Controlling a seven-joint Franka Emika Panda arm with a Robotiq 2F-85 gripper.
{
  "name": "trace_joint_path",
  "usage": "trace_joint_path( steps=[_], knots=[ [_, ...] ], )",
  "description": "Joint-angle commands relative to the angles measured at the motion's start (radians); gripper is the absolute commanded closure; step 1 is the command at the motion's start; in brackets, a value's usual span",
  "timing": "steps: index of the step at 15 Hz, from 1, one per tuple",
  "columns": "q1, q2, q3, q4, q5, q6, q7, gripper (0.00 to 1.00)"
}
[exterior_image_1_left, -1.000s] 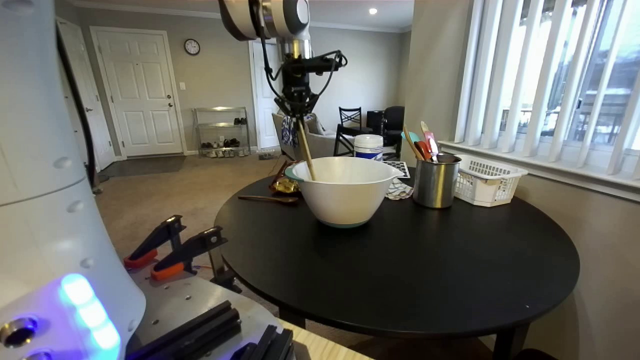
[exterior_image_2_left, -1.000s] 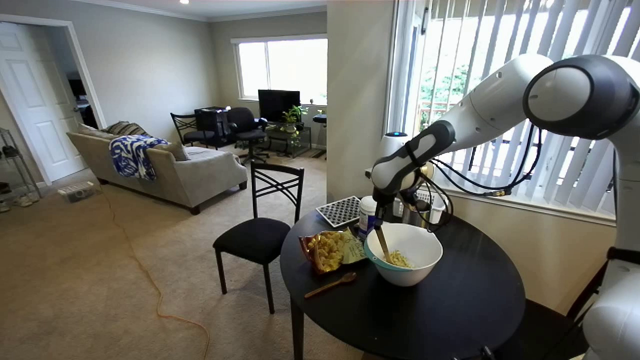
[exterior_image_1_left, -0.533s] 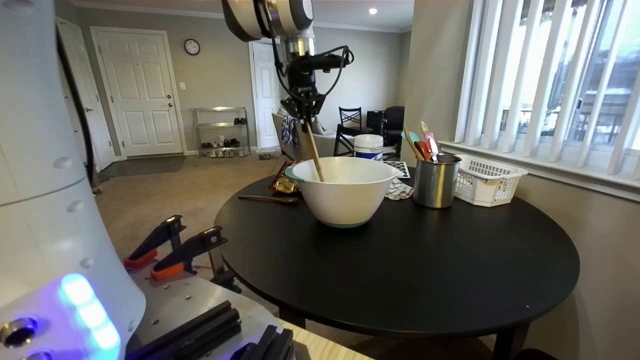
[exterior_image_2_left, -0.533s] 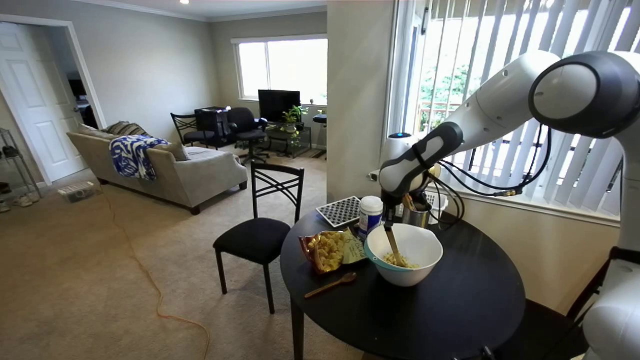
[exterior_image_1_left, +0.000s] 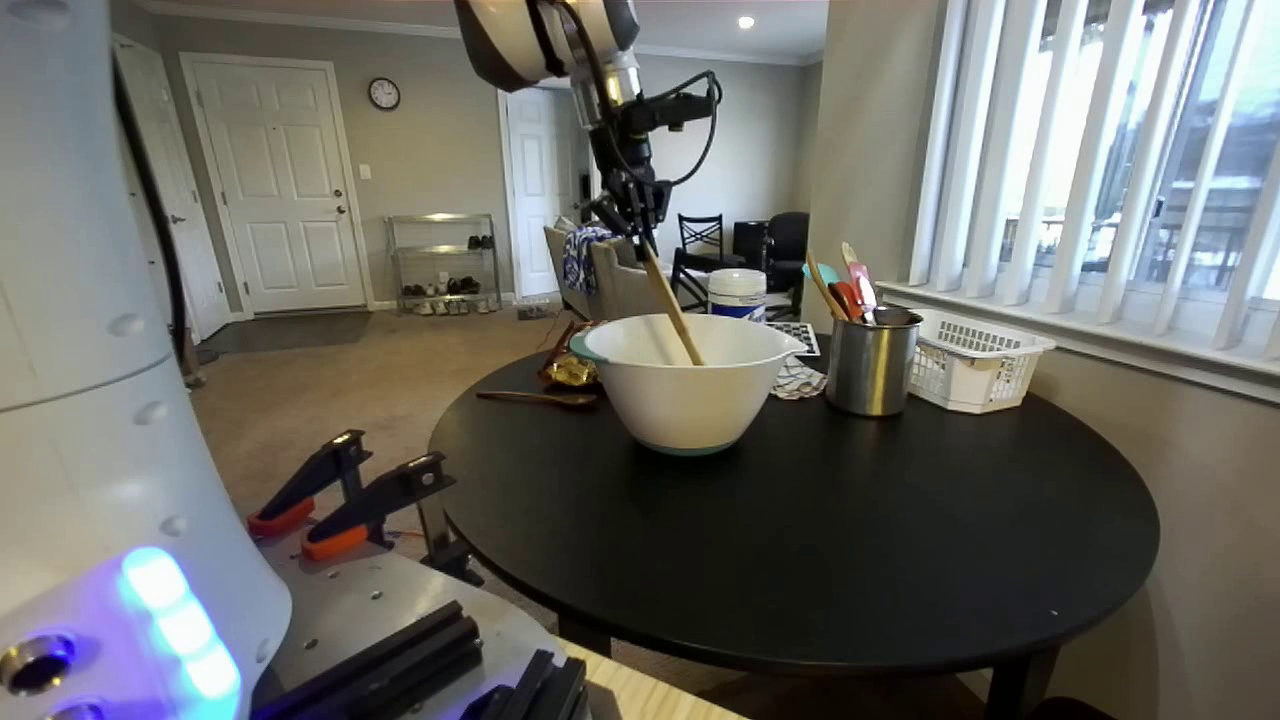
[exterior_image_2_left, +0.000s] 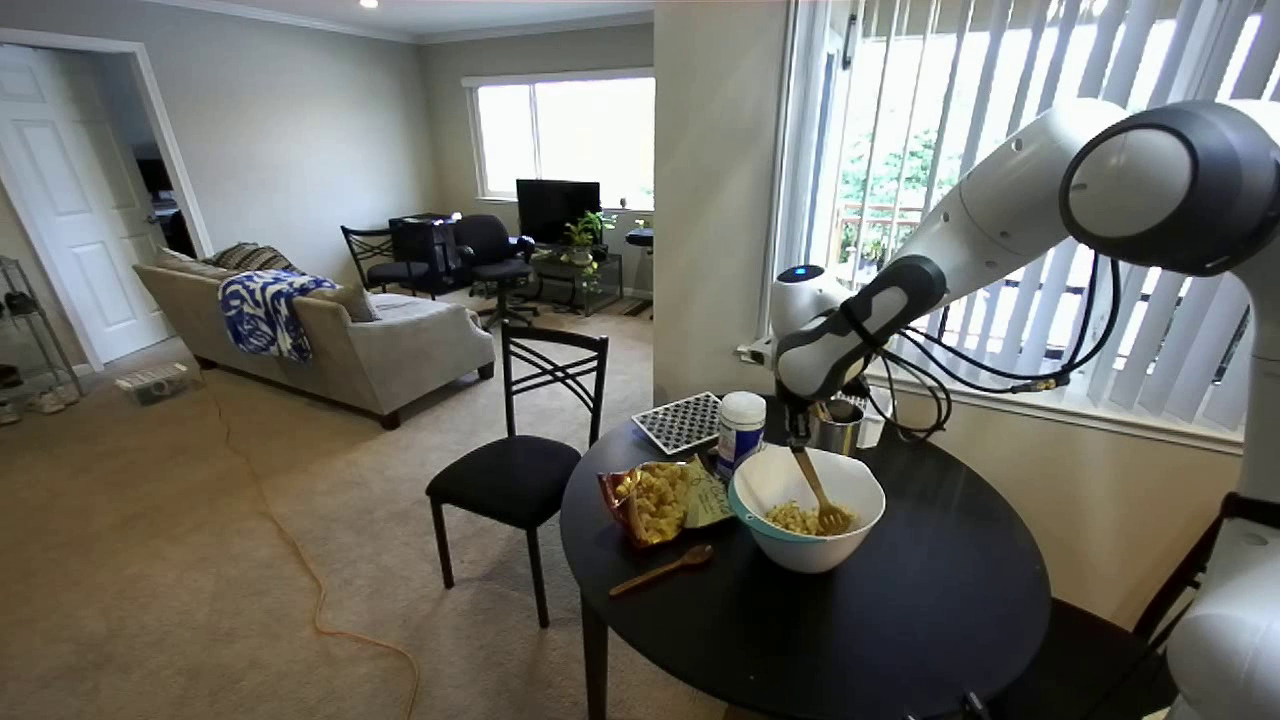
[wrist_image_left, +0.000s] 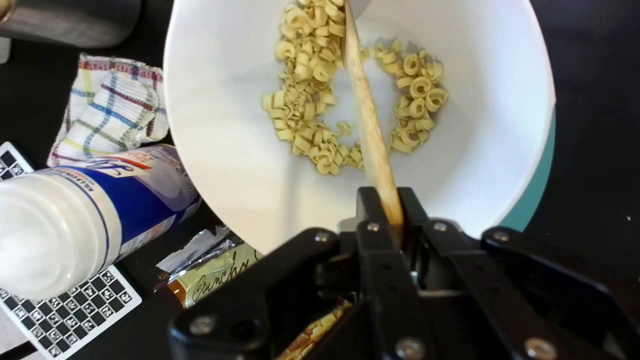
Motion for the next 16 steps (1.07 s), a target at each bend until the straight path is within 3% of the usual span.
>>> trace_joint_path(
  steps=[1,11,16],
  knots=[
    [0.029,0.014,-0.001,0.049,-0.085,0.019,0.000,0.97],
    [0.022,0.045,0.054,0.071,0.015,0.212,-0.004,0.97],
    [-0.011,0.048,0.109,0.044,0.167,0.262,-0.017,0.97]
  ],
)
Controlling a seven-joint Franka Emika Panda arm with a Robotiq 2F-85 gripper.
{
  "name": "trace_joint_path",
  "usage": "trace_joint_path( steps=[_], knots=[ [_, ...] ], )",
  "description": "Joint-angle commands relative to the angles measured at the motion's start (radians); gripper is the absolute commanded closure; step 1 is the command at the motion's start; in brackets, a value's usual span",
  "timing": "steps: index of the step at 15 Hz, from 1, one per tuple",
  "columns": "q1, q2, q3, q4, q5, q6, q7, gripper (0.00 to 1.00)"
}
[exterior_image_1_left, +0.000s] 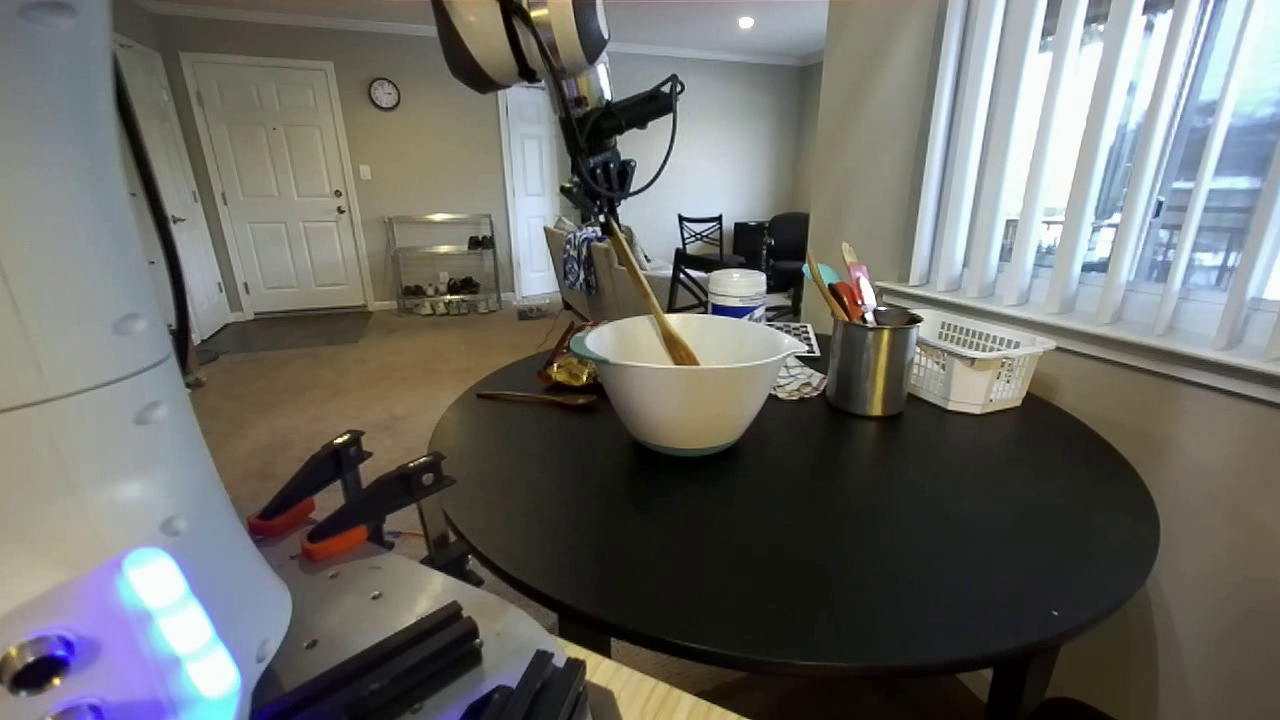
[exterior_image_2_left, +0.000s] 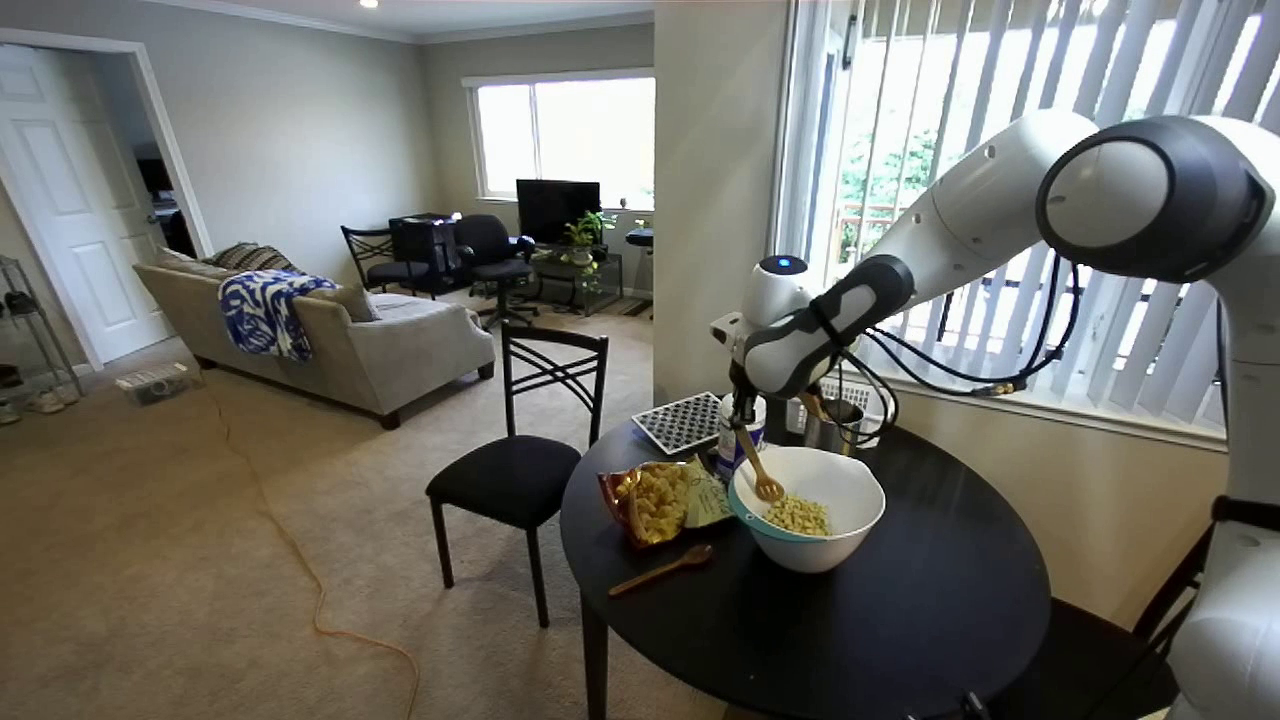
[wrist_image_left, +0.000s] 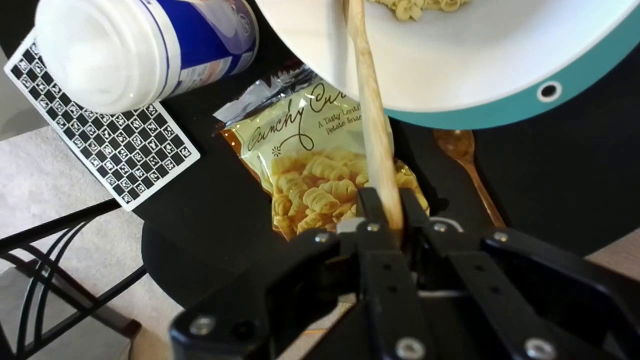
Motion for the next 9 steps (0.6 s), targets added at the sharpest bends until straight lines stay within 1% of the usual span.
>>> trace_joint_path(
  steps=[1,6,9],
  knots=[
    [-0.040,-0.008,0.051,-0.034,0.100,0.046,-0.016,0.97],
    [-0.061,-0.026,0.083,-0.058,0.208,-0.007,-0.007,0.97],
    [-0.078,-0.041,0.102,-0.082,0.260,-0.037,-0.024,0.97]
  ],
)
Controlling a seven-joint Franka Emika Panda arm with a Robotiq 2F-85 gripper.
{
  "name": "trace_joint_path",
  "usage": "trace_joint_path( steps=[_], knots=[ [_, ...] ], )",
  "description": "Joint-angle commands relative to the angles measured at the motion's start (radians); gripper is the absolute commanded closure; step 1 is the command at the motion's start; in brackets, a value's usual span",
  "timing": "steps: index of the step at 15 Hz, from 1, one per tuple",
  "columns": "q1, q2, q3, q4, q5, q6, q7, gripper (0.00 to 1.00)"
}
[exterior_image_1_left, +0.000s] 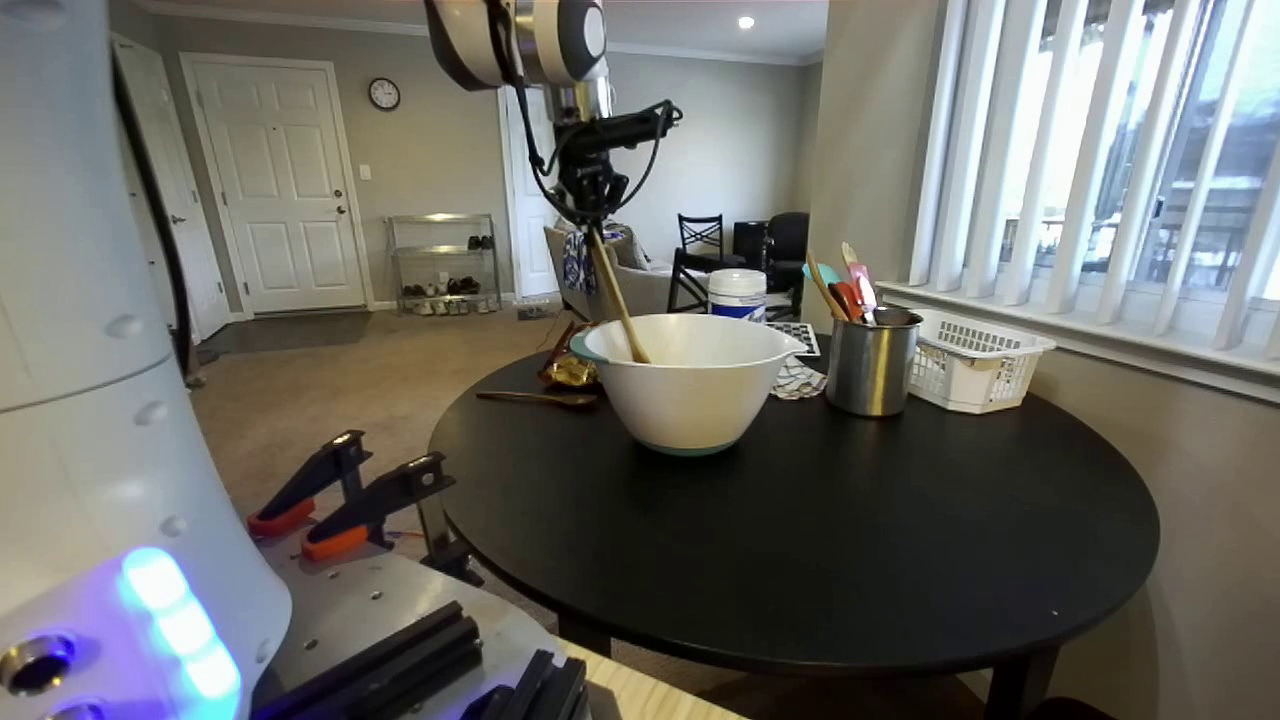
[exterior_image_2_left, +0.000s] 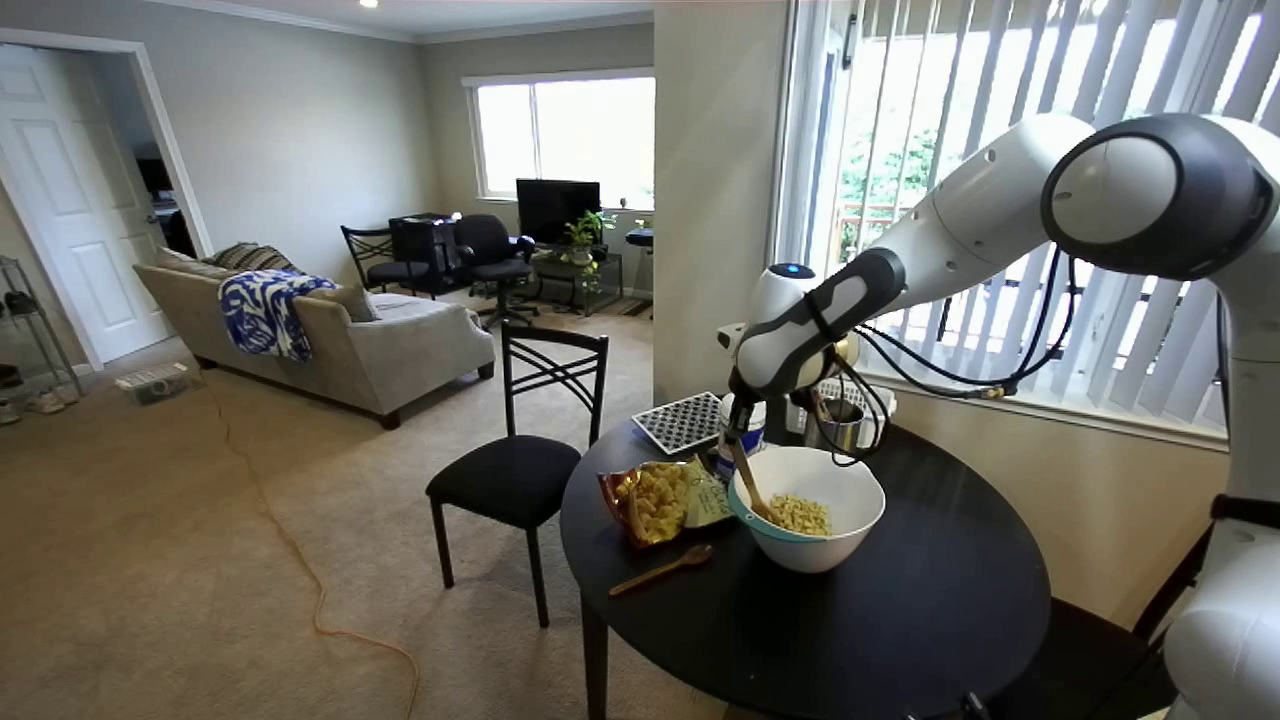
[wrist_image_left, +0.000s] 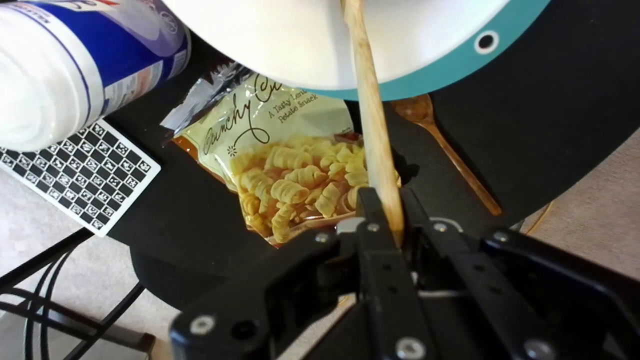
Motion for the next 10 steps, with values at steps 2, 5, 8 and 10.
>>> trace_joint_path(
  steps=[2,5,8,10],
  knots=[
    [-0.057,-0.051,0.070,-0.061,0.102,-0.067,-0.094,0.97],
    [-0.072,-0.070,0.085,-0.072,0.122,-0.151,-0.204,0.97],
    [-0.038,-0.097,0.032,-0.071,0.049,-0.256,-0.232,0.97],
    [-0.011,-0.108,-0.010,-0.062,-0.032,-0.321,-0.213,0.97]
  ],
)
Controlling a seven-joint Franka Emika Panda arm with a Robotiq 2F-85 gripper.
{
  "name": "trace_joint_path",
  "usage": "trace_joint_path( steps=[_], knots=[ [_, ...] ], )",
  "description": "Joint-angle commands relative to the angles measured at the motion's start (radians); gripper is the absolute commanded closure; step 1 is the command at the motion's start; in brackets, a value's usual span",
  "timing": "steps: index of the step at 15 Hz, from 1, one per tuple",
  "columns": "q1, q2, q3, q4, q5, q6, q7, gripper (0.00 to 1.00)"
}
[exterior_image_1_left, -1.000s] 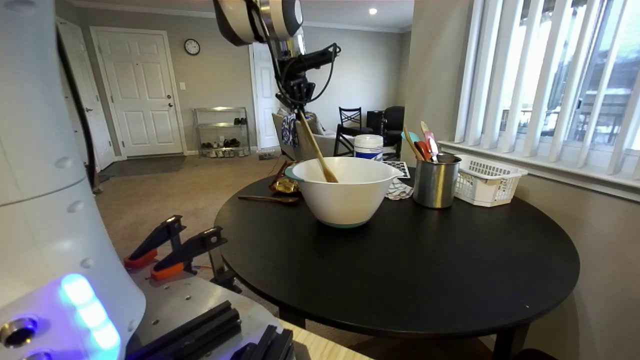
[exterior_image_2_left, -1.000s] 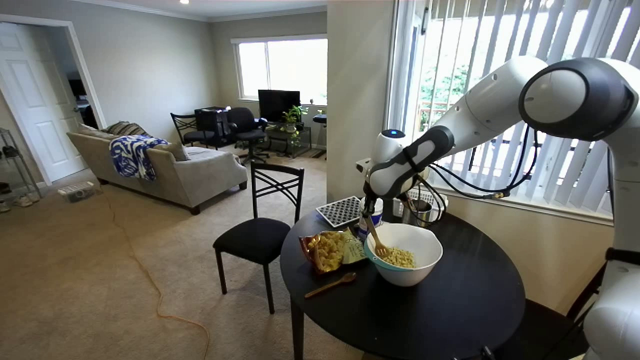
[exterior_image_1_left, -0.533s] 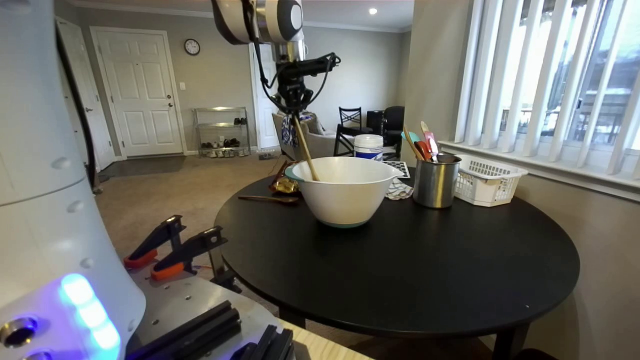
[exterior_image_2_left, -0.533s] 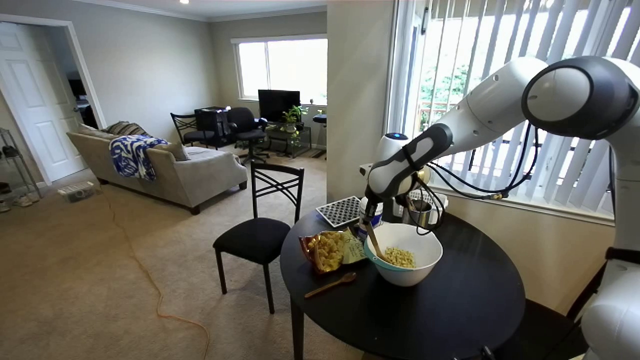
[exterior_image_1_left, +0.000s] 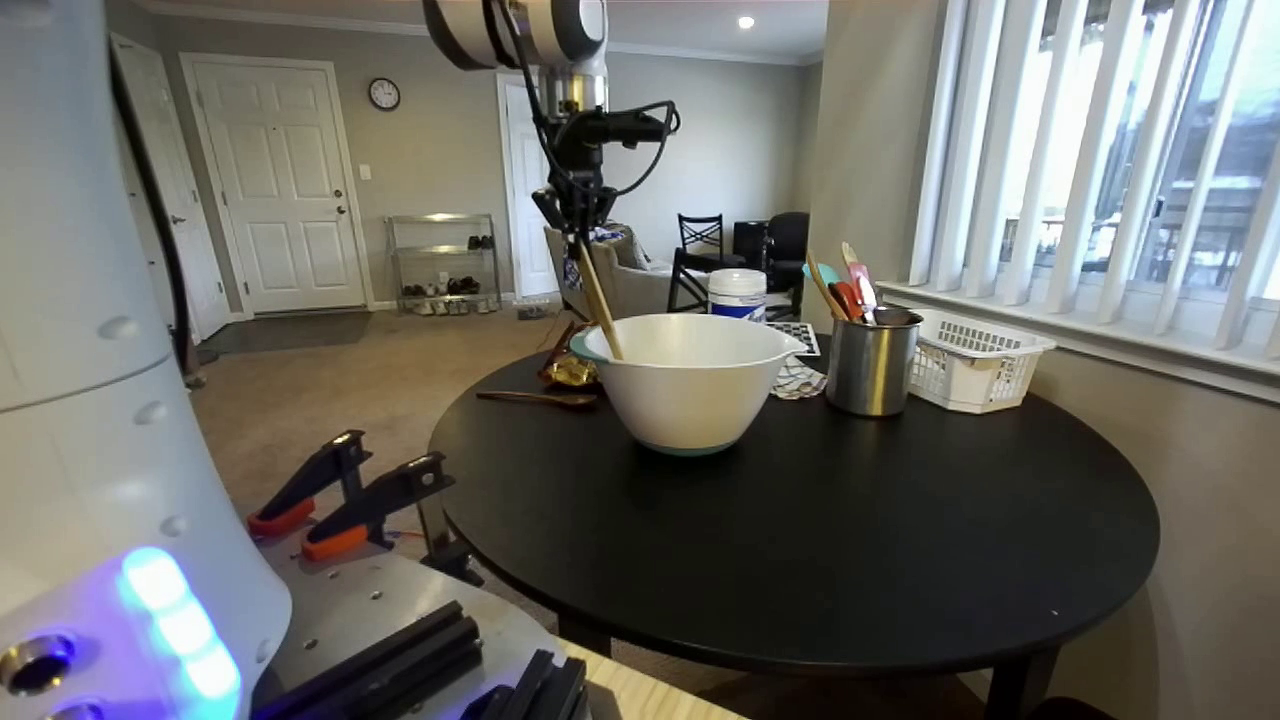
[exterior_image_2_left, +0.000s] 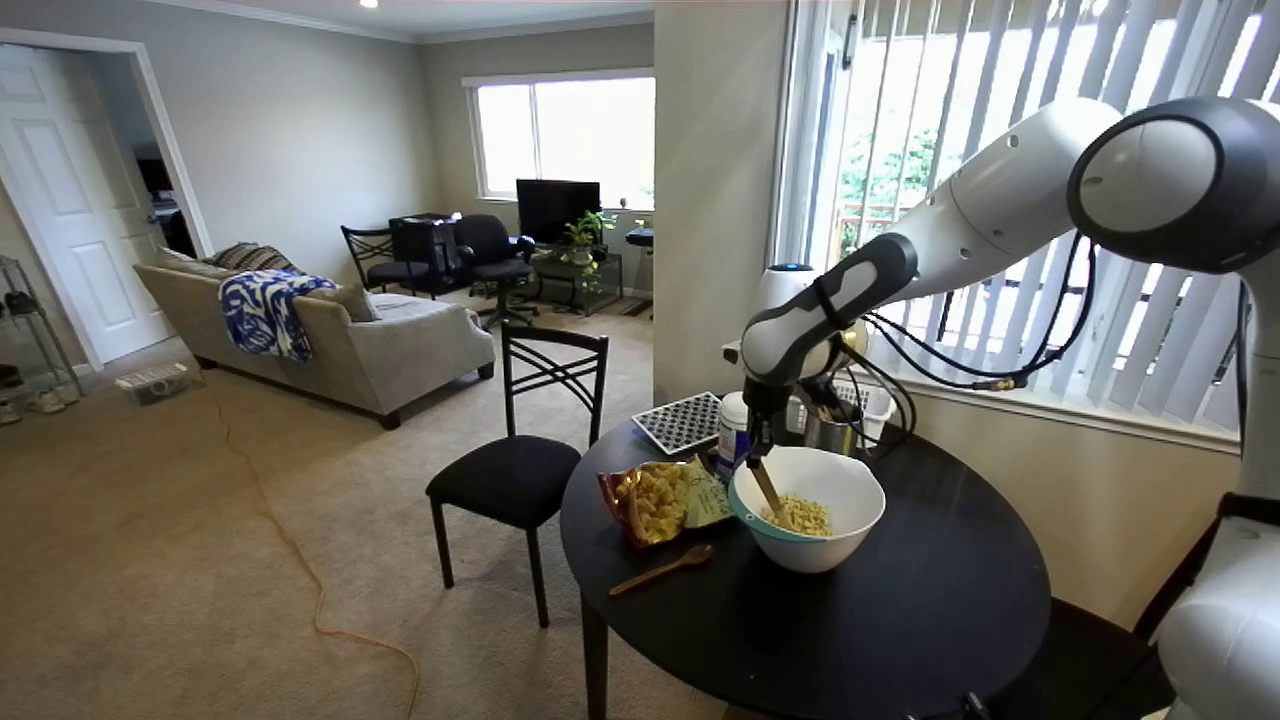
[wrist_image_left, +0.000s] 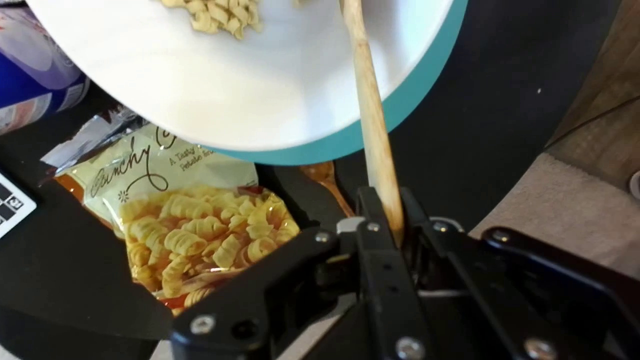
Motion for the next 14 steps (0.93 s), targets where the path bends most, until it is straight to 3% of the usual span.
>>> trace_joint_path(
  steps=[1,7,14],
  knots=[
    [0.043,-0.055,-0.065,-0.028,-0.122,-0.080,-0.001,0.97],
    [0.085,-0.025,-0.114,-0.015,-0.281,0.006,0.028,0.97],
    [0.079,0.015,-0.105,-0.013,-0.250,0.185,0.015,0.97]
  ],
)
